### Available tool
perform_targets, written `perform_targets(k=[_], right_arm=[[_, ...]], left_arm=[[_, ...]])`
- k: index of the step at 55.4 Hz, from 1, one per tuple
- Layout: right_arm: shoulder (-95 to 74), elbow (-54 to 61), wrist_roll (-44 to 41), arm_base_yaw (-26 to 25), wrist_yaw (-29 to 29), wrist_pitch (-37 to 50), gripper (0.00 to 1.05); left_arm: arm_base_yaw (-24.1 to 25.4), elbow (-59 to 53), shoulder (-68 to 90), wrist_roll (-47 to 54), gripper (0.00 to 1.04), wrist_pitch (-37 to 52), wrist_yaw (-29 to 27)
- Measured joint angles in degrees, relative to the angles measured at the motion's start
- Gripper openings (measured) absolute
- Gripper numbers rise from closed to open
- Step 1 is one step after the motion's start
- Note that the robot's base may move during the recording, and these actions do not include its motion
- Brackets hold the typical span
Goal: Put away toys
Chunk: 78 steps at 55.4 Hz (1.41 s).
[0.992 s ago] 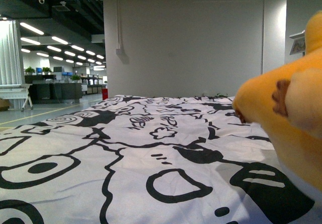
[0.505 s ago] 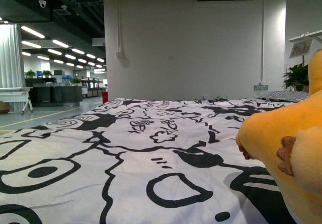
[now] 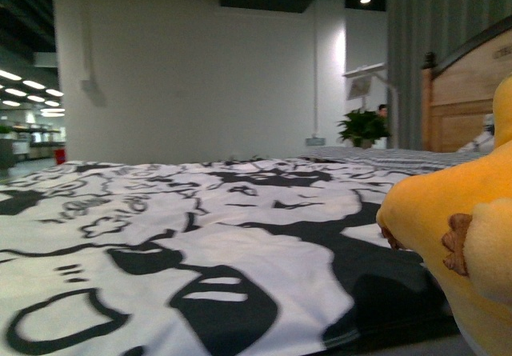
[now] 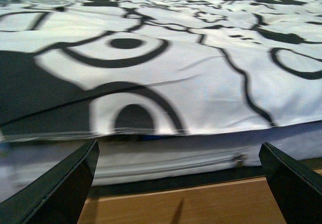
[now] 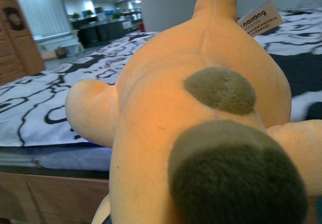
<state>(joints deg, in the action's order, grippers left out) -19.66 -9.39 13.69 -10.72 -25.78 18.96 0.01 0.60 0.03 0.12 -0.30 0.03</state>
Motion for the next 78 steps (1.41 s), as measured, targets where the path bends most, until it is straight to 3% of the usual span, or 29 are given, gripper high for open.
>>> perform_targets(k=[78], right_arm=[[0.20,0.00,-0.02,-0.11,0.63,0.00,0.18]], left_arm=[[-0.07,0.00,0.00,0.00,0.99,0.00,0.20]])
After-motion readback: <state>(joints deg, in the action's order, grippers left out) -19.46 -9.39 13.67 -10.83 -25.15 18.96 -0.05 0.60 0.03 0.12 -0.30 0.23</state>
